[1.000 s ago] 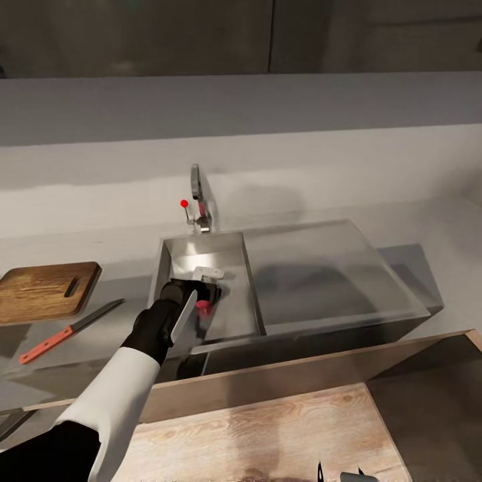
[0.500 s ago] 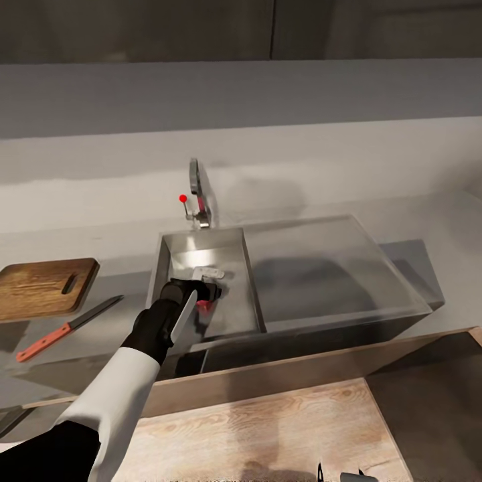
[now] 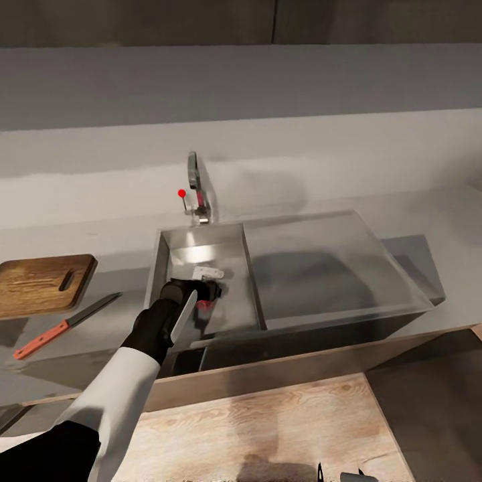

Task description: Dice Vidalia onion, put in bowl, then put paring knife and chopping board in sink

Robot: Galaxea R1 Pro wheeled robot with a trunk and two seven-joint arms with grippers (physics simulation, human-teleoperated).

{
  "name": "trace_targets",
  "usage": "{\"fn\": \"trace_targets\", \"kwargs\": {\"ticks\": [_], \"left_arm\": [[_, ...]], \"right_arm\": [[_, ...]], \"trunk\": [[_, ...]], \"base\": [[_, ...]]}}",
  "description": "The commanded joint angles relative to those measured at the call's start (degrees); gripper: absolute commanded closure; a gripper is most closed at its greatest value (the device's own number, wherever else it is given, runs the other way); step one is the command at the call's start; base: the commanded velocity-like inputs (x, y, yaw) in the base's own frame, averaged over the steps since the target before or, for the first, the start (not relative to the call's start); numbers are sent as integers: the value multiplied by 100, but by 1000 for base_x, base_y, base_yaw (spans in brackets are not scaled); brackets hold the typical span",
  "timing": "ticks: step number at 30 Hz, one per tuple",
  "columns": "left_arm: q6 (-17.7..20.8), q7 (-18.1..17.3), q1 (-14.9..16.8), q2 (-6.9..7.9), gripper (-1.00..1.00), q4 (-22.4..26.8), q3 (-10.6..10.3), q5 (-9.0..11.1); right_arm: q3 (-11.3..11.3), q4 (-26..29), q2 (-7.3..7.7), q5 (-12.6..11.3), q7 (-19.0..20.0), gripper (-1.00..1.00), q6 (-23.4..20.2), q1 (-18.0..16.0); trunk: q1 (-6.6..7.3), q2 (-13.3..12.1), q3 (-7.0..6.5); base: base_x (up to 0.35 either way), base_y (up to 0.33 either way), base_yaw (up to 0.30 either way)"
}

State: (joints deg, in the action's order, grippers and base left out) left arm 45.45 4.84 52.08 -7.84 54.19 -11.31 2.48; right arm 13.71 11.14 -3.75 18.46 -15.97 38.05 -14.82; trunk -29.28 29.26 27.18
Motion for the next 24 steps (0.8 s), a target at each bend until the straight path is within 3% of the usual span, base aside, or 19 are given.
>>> {"fn": "trace_targets", "kwargs": {"ticks": [1,24], "left_arm": [[25,43,4,1,-100,5,-12,30],[27,43,4,1,-100,7,-12,25]], "right_arm": [[27,-4,-3,61,-38,-100,9,-3],[27,-7,-3,61,-38,-100,9,-3]], "trunk": [[-2,8,16],[-2,8,218]], "base": [[0,0,0],[0,0,0]]}}
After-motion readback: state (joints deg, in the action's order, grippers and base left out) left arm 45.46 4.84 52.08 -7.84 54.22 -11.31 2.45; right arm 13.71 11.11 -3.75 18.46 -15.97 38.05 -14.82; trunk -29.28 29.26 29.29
